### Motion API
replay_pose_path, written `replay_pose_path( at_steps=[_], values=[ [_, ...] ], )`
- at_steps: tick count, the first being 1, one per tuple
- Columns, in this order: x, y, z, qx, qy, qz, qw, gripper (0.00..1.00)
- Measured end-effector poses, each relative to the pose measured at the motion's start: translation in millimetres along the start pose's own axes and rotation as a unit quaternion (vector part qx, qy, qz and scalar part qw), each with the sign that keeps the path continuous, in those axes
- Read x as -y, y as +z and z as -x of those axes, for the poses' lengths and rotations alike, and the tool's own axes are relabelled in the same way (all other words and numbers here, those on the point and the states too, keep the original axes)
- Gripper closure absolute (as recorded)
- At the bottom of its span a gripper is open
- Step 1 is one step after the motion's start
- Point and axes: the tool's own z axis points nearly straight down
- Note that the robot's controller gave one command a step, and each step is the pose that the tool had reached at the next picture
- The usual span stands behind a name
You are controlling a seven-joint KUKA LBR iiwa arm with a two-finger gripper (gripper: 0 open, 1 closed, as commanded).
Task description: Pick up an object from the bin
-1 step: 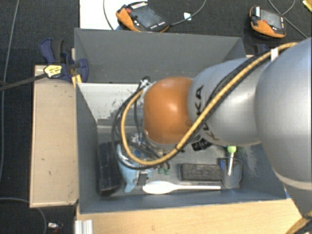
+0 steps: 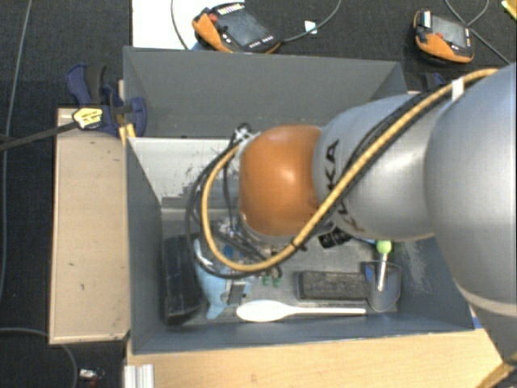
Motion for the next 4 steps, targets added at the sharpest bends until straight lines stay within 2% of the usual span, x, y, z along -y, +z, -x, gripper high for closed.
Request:
replay_pose_path(
  at_steps=[1, 2, 3, 4],
  values=[
    [6.6, 62.8, 1.8, -0.0035, -0.015, -0.001, 0.9999, 0.00],
    [-37.3, 38.7, 35.3, 0.0044, 0.003, 0.002, 1.0000, 0.00],
    [4.5, 3.4, -5.4, -0.0031, -0.024, -0.002, 0.9997, 0.00],
    [-18.0, 60.3, 38.6, 0.0043, -0.011, 0.002, 0.9999, 0.00]
  ],
)
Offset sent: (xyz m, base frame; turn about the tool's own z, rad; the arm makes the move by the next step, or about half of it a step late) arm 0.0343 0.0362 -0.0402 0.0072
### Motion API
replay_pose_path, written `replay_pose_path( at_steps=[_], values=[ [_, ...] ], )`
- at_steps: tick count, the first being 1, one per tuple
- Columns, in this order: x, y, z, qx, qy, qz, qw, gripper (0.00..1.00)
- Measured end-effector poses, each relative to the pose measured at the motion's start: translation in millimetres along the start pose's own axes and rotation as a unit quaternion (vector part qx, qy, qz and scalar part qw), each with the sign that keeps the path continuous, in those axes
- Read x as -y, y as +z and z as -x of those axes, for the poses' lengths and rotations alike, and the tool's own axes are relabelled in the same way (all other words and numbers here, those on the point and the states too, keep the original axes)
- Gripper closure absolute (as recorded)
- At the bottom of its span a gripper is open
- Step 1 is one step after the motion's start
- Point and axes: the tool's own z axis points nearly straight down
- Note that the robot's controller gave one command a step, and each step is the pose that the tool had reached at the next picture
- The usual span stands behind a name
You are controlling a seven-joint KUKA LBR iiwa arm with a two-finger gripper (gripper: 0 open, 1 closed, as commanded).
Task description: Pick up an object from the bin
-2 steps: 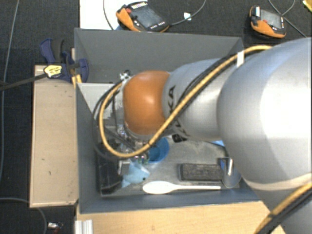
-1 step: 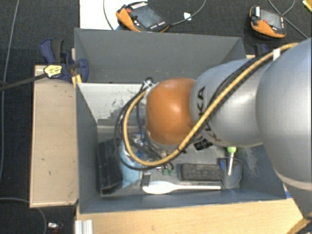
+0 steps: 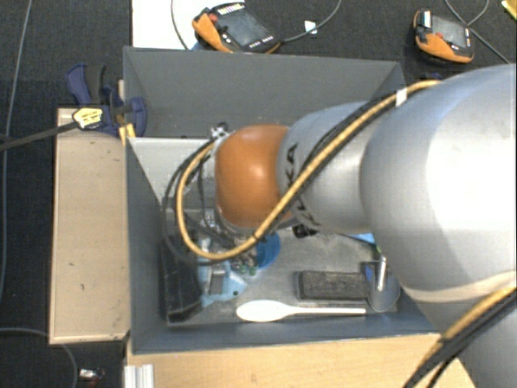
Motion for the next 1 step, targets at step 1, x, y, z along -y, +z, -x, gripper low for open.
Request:
replay_pose_path(
  at_steps=[1],
  values=[
    [88.2, -26.3, -24.9, -0.0006, -0.047, -0.001, 0.9989, 0.00]
  ],
)
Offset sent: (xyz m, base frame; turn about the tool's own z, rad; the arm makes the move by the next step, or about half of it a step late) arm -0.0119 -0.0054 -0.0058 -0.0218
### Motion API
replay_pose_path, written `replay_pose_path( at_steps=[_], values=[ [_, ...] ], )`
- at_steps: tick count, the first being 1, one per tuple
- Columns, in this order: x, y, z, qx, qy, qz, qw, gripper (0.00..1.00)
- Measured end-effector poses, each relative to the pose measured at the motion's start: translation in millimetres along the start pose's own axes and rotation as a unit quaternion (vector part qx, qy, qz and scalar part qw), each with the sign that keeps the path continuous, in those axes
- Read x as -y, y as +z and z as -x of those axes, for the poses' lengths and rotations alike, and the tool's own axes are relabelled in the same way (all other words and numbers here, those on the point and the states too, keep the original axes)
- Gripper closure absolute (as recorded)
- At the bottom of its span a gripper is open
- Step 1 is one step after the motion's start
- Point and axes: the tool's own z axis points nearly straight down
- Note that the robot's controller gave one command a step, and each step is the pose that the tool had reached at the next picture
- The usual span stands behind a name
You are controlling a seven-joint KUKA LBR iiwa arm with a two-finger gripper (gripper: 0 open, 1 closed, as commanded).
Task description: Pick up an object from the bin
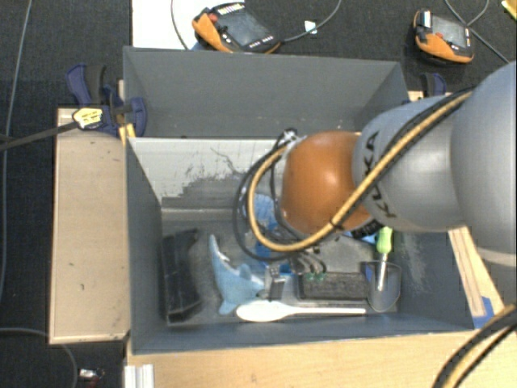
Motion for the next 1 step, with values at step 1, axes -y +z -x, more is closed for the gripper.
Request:
replay_pose_path(
  at_steps=[1],
  values=[
    [-82.3, 31.6, 20.6, 0.0014, 0.034, 0.003, 0.9994, 0.00]
  ],
)
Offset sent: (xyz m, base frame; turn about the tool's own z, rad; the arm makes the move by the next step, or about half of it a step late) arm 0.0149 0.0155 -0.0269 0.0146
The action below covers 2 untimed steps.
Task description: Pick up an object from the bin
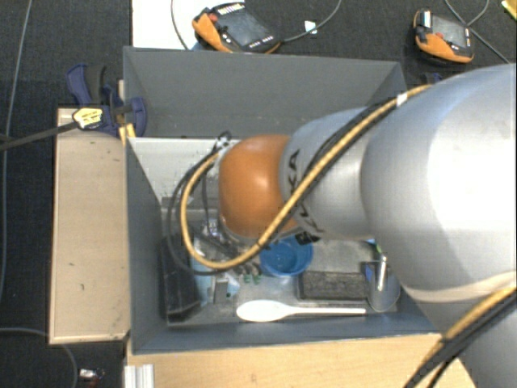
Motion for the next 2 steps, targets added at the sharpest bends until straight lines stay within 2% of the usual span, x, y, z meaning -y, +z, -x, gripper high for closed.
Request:
replay_pose_path(
  at_steps=[1, 2],
  values=[
    [68.7, -6.4, 2.0, 0.0038, -0.024, -0.004, 0.9997, 1.00],
    [68.6, -6.4, 2.0, 0.0038, -0.023, -0.004, 0.9997, 1.00]
  ],
)
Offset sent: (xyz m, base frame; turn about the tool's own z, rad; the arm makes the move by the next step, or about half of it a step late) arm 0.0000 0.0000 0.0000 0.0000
